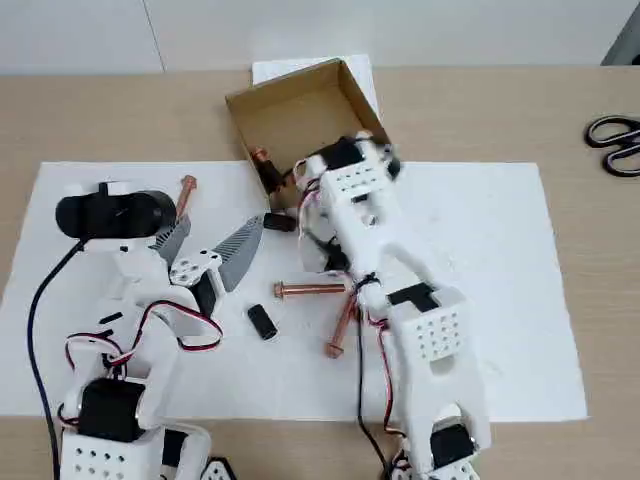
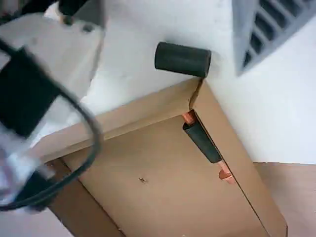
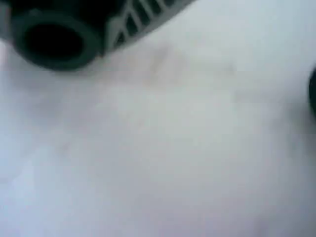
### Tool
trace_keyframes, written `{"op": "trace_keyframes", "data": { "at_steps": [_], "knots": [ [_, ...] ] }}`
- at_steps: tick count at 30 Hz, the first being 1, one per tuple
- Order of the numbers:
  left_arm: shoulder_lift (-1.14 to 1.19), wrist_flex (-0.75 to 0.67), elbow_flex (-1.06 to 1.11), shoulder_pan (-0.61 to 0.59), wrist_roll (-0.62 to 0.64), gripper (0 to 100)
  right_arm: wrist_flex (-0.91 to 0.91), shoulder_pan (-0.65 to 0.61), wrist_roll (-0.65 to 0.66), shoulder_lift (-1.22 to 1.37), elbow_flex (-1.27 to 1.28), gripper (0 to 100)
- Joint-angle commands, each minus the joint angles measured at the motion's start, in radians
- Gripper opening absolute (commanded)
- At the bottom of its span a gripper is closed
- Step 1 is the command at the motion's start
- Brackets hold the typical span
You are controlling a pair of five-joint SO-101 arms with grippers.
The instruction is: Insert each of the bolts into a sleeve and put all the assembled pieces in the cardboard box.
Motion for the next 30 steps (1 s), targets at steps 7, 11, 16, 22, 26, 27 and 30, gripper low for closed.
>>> {"op": "trace_keyframes", "data": {
  "at_steps": [7, 11, 16, 22, 26, 27, 30],
  "knots": [
    [0.002, -0.026, -0.038, -0.008, 0.003, 31, 0.016, 0.091, 0.141, -0.285, -0.172, 0.4],
    [0.002, -0.023, -0.038, 0.063, 0.003, 31, 0.016, 0.041, 0.161, -0.4, -0.175, 0.4],
    [0.003, -0.018, -0.038, 0.192, 0.002, 31, 0.024, -0.102, 0.476, -0.509, -0.161, 0.4],
    [0.005, 0.115, -0.038, 0.272, 0.0, 31, 0.022, -0.151, 0.552, -0.621, -0.021, 0.4],
    [0.005, 0.149, -0.041, 0.272, 0.0, 31, 0.018, -0.09, 0.554, -0.716, 0.02, 0.4],
    [0.005, 0.146, -0.041, 0.272, 0.0, 31, 0.021, -0.058, 0.554, -0.746, 0.023, 0.4],
    [0.005, 0.141, -0.045, 0.272, 0.0, 31, 0.024, 0.073, 0.554, -0.854, 0.025, 0.4]
  ]
}}
